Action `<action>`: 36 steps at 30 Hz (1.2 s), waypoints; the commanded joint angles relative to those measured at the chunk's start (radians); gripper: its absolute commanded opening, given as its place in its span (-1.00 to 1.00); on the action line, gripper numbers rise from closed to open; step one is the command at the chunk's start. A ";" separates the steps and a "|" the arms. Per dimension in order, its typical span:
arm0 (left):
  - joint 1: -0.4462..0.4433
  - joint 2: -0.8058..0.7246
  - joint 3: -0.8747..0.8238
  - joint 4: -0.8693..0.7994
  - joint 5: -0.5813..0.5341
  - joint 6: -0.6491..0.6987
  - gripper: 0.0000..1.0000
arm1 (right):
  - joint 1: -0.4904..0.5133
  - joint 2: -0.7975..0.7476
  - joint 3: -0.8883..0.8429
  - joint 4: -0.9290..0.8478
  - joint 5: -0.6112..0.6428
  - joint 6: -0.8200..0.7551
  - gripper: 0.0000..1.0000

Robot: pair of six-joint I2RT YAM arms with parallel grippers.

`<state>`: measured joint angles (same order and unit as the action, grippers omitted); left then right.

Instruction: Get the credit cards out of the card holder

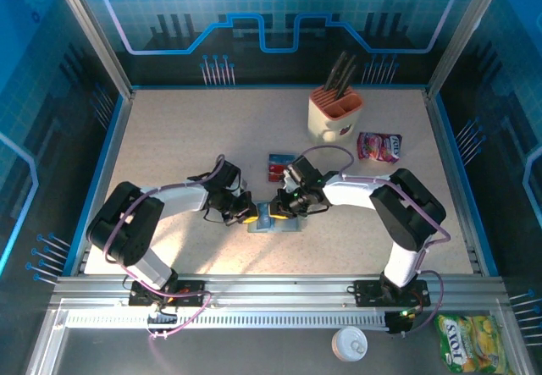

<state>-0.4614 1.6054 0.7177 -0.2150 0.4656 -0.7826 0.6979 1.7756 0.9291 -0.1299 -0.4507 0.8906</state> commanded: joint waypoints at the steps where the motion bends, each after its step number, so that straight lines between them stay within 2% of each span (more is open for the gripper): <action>1: -0.003 0.037 0.001 -0.064 -0.036 0.017 -1.00 | -0.020 -0.040 -0.010 -0.005 -0.009 -0.006 -0.71; 14: 0.007 0.041 -0.002 -0.072 -0.039 0.023 -1.00 | -0.038 -0.058 -0.016 -0.035 -0.005 -0.026 -0.78; 25: 0.035 0.027 0.018 -0.120 -0.047 0.075 -1.00 | -0.054 -0.079 0.014 -0.166 0.034 -0.091 -0.79; 36: 0.054 0.022 0.028 -0.132 -0.037 0.097 -1.00 | -0.053 -0.103 0.042 -0.213 0.061 -0.105 -0.81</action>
<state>-0.4213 1.6093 0.7361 -0.2680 0.4679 -0.7139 0.6529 1.7016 0.9440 -0.2920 -0.4156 0.8047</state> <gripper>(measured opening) 0.051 0.098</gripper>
